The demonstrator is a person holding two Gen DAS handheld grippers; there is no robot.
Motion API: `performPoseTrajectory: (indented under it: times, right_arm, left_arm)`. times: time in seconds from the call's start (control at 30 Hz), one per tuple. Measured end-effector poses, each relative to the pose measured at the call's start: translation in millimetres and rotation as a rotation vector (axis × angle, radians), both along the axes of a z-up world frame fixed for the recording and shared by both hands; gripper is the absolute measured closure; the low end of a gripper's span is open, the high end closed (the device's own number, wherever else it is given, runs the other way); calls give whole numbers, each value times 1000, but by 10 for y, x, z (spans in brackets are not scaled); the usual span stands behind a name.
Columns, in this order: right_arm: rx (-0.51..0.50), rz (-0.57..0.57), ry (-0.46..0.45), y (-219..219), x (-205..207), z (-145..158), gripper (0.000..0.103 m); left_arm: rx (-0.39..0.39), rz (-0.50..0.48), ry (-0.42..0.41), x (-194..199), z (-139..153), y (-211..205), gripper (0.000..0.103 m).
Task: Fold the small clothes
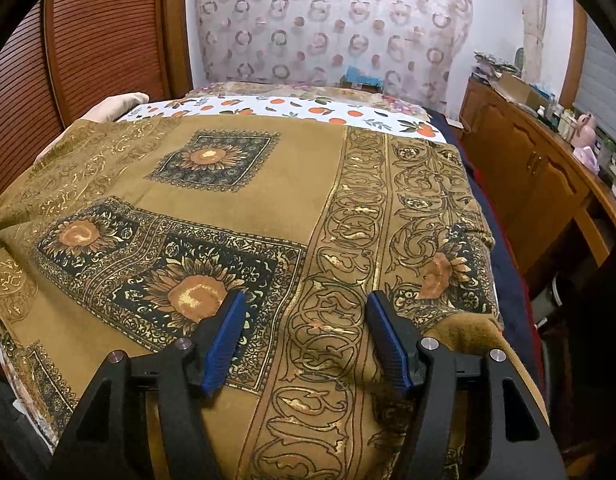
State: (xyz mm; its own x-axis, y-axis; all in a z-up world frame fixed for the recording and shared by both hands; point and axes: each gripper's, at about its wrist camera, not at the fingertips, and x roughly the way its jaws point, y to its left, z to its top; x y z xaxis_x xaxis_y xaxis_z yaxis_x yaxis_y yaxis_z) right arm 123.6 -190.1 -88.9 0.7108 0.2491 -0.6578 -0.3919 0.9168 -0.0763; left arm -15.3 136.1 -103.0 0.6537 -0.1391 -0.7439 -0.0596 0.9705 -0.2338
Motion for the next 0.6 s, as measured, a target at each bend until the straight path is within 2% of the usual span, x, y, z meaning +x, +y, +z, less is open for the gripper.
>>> performPoseTrajectory:
  times: [0.17,0.37,0.6]
  right_arm:
    - [-3,12,3,13,-10,6,33]
    - [-11,40,19,60,-5,2,22]
    - [-11,38,20,72,-19,5,22]
  left_arm:
    - [-2,5,9,20,-38,9,89]
    - [-23,7,16,52,-81,49,85]
    - [-19,10,21,92,-67,38,82]
